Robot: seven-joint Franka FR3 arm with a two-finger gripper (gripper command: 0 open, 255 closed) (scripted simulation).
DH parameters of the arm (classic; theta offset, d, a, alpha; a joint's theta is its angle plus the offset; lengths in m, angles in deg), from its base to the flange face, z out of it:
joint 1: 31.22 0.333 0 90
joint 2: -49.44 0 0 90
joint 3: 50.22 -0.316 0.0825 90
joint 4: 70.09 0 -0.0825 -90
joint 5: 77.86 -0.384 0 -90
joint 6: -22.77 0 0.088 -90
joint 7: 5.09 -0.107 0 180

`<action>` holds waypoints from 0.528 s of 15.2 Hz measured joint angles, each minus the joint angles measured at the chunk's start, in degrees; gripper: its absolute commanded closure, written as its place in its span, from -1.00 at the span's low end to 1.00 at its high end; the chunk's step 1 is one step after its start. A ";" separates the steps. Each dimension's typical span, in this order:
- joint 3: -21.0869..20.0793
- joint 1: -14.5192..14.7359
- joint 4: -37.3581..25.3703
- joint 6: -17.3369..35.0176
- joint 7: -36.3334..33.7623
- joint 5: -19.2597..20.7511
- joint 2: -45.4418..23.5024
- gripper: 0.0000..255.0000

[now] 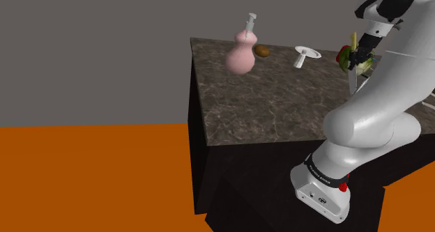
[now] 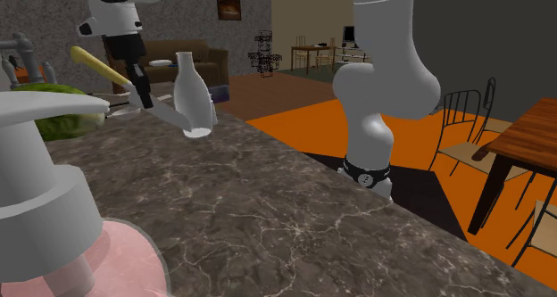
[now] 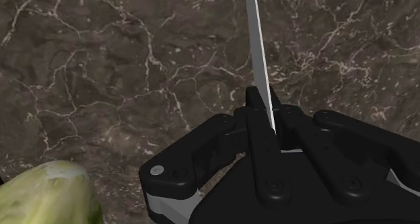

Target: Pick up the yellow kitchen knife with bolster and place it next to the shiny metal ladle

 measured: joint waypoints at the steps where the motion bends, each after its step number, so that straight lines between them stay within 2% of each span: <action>1: 0.24 -1.19 -1.05 -0.05 1.53 -0.80 -1.29 1.00; 8: 0.61 -12.36 -14.37 -4.51 12.32 -7.06 -12.30 1.00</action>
